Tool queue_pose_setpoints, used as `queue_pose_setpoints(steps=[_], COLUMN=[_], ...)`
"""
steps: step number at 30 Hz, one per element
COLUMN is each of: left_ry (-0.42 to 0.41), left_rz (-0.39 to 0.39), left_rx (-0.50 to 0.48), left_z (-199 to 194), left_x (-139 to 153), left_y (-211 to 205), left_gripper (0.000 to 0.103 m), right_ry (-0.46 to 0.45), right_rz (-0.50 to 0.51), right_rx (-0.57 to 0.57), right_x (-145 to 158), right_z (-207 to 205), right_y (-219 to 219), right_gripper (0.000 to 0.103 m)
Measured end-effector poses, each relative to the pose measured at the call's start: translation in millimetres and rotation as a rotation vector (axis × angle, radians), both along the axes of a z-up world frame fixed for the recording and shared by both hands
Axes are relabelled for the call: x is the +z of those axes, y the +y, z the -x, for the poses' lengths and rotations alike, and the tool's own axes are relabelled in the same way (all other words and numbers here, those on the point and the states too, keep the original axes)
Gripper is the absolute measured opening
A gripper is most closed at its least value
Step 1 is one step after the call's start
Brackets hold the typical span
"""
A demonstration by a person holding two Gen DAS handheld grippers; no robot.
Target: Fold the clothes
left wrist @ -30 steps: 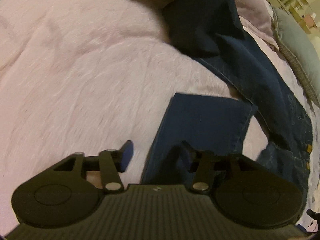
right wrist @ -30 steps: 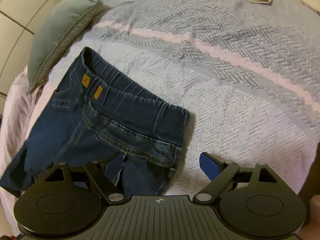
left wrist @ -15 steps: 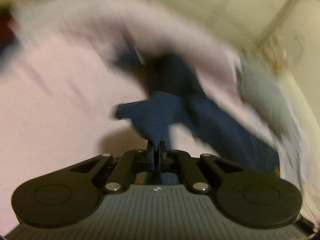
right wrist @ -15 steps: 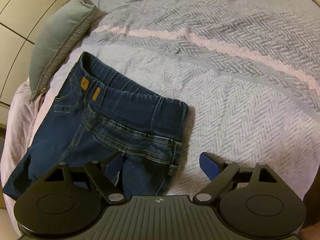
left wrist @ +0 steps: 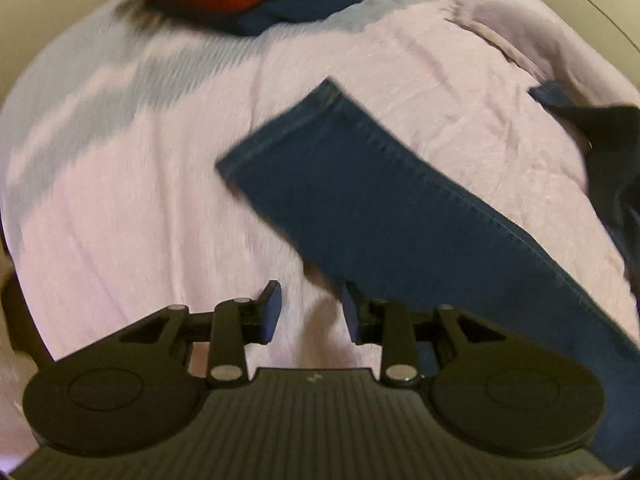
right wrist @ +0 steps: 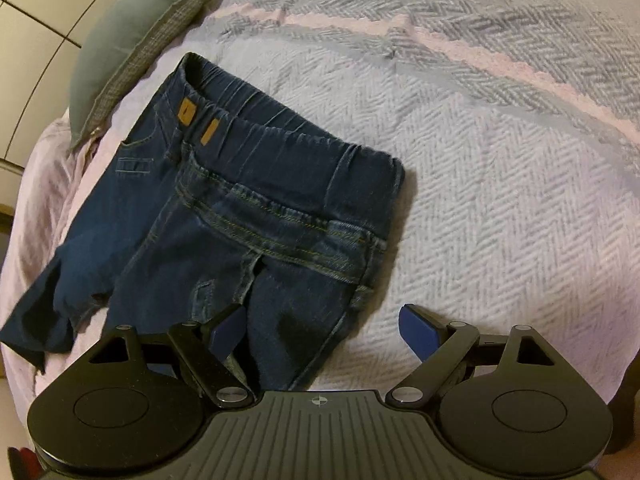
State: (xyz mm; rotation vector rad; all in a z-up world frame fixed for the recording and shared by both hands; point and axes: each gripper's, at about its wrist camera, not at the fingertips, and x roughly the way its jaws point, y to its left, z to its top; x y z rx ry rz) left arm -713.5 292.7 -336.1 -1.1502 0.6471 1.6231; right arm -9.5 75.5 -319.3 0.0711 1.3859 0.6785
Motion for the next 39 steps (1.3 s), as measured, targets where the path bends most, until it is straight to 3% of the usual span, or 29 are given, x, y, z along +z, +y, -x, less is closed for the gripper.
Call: queue_pose_setpoints(steps=[6, 10, 11, 12, 14, 16, 21, 23, 25, 27, 29, 32, 35, 37, 39], left_ry=[-0.163, -0.168, -0.168, -0.159, -0.142, -0.125, -0.037, -0.036, 0.002, 0.076, 0.076, 0.096, 0.175, 0.203, 0.185], left_rz=[-0.082, -0.045, -0.049, -0.058, -0.077, -0.118, -0.253, -0.281, -0.240, -0.132, -0.018, -0.015, 0.000, -0.006, -0.025], left_rx=[0.109, 0.117, 0.112, 0.103, 0.072, 0.045, -0.103, -0.126, -0.160, -0.197, -0.169, -0.176, -0.197, -0.182, -0.162], left_z=[13.4, 15.8, 15.8, 15.2, 14.4, 14.3, 6.6, 10.4, 11.0, 10.2, 13.4, 17.3, 24.2, 28.8, 30.4], left_x=[-5.0, -22.4, -24.9, -24.5, -20.9, -9.4, 47.7, 62.3, 55.4, 32.1, 12.7, 23.5, 39.0, 50.6, 61.3], left_y=[1.5, 22.4, 25.7, 27.6, 31.1, 29.4, 9.6, -0.7, -7.2, -9.5, -13.4, -20.7, -21.6, -20.0, -12.9], left_gripper=[0.039, 0.036, 0.026, 0.009, 0.004, 0.004, 0.005, 0.005, 0.006, 0.008, 0.010, 0.015, 0.017, 0.015, 0.020], right_ry=[0.023, 0.037, 0.045, 0.052, 0.044, 0.005, -0.067, -0.065, -0.049, -0.025, -0.002, -0.014, -0.061, -0.093, -0.116], right_rz=[-0.081, -0.133, -0.155, -0.176, -0.178, -0.179, -0.229, -0.212, -0.151, -0.043, 0.065, 0.162, 0.159, 0.133, 0.101], right_rx=[-0.101, -0.133, -0.139, -0.144, -0.141, -0.106, -0.041, -0.039, -0.049, -0.060, -0.071, -0.081, -0.113, -0.143, -0.159], right_x=[-10.7, -24.5, -24.9, -25.4, -19.1, -2.2, 62.5, 74.7, 68.5, 48.9, 29.2, 19.3, 33.6, 43.6, 51.2], right_z=[-12.7, -16.1, -16.6, -17.0, -17.2, -14.6, -8.5, -9.2, -8.9, -7.6, -6.3, -3.4, -9.5, -17.2, -23.7], right_y=[-12.8, -18.7, -19.7, -20.7, -19.9, -18.3, -31.3, -41.2, -48.8, -52.3, -55.8, -63.1, -67.0, -63.0, -53.8], right_gripper=[0.087, 0.086, 0.075, 0.025, 0.011, 0.007, 0.005, 0.005, 0.005, 0.006, 0.008, 0.010, 0.021, 0.047, 0.053])
